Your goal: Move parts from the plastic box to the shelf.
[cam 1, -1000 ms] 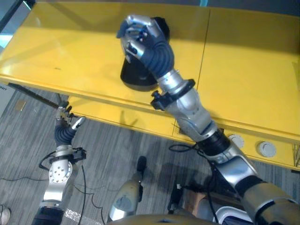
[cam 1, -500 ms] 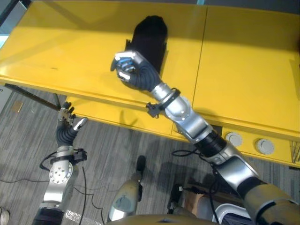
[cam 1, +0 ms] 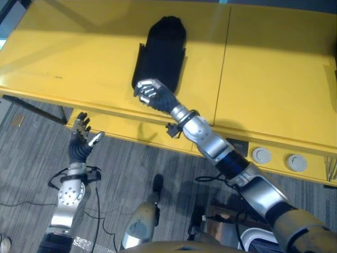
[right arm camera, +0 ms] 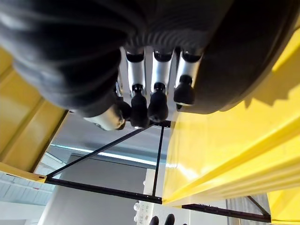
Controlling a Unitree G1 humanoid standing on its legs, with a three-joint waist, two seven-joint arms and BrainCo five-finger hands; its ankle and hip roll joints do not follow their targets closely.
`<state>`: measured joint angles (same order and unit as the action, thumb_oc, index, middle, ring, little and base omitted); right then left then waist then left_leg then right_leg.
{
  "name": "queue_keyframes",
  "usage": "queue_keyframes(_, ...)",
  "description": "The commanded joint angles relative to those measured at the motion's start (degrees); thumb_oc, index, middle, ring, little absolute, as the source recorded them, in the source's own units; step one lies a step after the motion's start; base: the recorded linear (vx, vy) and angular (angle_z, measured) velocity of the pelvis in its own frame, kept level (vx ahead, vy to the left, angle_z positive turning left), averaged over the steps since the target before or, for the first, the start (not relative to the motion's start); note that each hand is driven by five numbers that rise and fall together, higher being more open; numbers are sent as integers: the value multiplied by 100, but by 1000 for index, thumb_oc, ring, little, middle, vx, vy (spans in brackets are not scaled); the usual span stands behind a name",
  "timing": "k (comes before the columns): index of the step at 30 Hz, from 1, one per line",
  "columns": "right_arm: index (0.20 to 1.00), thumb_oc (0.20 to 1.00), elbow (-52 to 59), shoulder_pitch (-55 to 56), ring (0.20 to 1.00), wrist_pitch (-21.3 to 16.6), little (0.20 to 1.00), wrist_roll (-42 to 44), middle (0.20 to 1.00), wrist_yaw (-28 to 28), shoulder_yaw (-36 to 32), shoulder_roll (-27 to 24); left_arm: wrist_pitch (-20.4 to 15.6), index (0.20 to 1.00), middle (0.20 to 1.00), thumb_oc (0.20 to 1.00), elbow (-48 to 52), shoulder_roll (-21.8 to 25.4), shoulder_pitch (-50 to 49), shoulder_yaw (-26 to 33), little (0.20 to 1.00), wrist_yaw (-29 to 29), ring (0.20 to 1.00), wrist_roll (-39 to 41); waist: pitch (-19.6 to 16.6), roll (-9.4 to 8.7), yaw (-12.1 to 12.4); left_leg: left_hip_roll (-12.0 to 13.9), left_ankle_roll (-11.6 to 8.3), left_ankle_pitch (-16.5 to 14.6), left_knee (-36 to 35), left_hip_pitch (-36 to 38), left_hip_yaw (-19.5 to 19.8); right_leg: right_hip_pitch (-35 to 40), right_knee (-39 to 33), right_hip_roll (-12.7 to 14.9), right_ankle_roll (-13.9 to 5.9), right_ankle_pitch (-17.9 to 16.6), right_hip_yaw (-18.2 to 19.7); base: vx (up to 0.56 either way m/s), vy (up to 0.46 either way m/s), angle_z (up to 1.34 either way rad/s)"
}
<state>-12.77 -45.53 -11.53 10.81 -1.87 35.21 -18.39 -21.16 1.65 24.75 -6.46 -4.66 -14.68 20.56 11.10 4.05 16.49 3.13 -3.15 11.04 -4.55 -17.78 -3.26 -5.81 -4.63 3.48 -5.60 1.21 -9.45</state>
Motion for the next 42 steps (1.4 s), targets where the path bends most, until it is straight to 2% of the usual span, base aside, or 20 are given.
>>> queue_keyframes(1,200,200,-283,-194,200,-2,200,-137,200,-187,-160,83,-159,1000,1000,1000,298,280,277,63,1000,-100,1000,-176,73,-229,189,452,-547,-1062,280,596,-318,-63,493,359,-599,433,314,0,0,0)
queue_keyframes(12,200,200,-312,-428,200,-97,200,-118,200,-494,-358,315,-180,1000,1000,1000,67,296,233,68,1000,-173,1000,-56,66,-199,256,464,-544,-1059,285,544,-300,-118,476,325,-600,412,315,0,0,0)
queue_keyframes(22,200,200,-508,-928,200,-149,200,-126,200,-733,-562,209,-227,1000,1000,1000,-232,421,383,-30,1000,-195,1000,-12,87,-216,353,430,-552,-1008,286,370,-157,-177,418,316,-657,326,289,-3,0,2)
queue_keyframes(25,200,200,-103,-966,200,-264,200,94,200,-762,-720,210,-226,1000,1000,1000,-347,400,453,-39,1000,-202,1000,56,61,-245,341,426,-536,-1020,275,396,-177,-162,428,309,-649,336,292,0,0,0)
queue_keyframes(30,200,200,1386,-902,200,-579,200,312,200,-714,-999,249,-199,1000,1000,1000,-429,313,546,-69,1000,-298,1000,72,33,-301,269,436,-524,-1060,339,419,-225,-173,484,313,-617,392,339,-7,-1,0)
queue_keyframes(31,200,200,1388,-900,200,-577,200,312,200,-714,-999,248,-199,1000,1000,1000,-429,313,546,-70,1000,-298,1000,72,33,-301,270,436,-524,-1060,340,419,-225,-174,484,313,-617,392,340,-44,-18,-2)
queue_keyframes(32,200,200,1872,-804,200,-676,200,484,200,-558,-1003,254,-190,1000,1000,1000,-408,286,566,-70,1000,-313,1000,61,44,-320,222,455,-523,-1063,360,427,-243,-200,506,316,-602,404,356,-51,-23,-5)
queue_keyframes(35,200,200,2364,-524,200,-738,200,618,200,-337,-939,116,-152,1000,1000,1000,-320,253,526,-75,1000,-271,1000,45,84,-316,143,493,-529,-1063,381,448,-286,-248,559,309,-585,423,371,-68,-26,-8)
queue_keyframes(38,200,200,2643,-85,200,-778,200,797,200,-189,-979,2,-119,1000,1000,1000,-197,212,456,-47,1000,-200,1000,35,105,-305,55,511,-531,-1066,390,471,-317,-268,605,292,-584,430,404,-65,-11,-12)
queue_keyframes(40,200,200,2939,767,200,-842,200,1196,200,128,-1096,-160,-73,1000,1000,1000,12,157,367,9,1000,-60,1000,2,98,-345,-107,550,-515,-1097,423,529,-368,-269,663,287,-600,427,426,-61,6,-10)
queue_keyframes(41,200,200,3179,1471,200,-765,200,1237,200,375,-1176,-451,9,1000,1000,1000,148,153,278,80,1000,85,1000,-71,39,-395,-278,570,-496,-1146,435,622,-430,-232,693,296,-616,424,449,-23,23,-9)
queue_keyframes(42,200,200,3204,1501,200,-752,200,1241,200,381,-1184,-458,13,1000,1000,1000,156,152,264,74,1000,88,1000,-70,32,-392,-271,569,-495,-1149,432,633,-433,-225,693,296,-617,427,451,-25,21,-10)
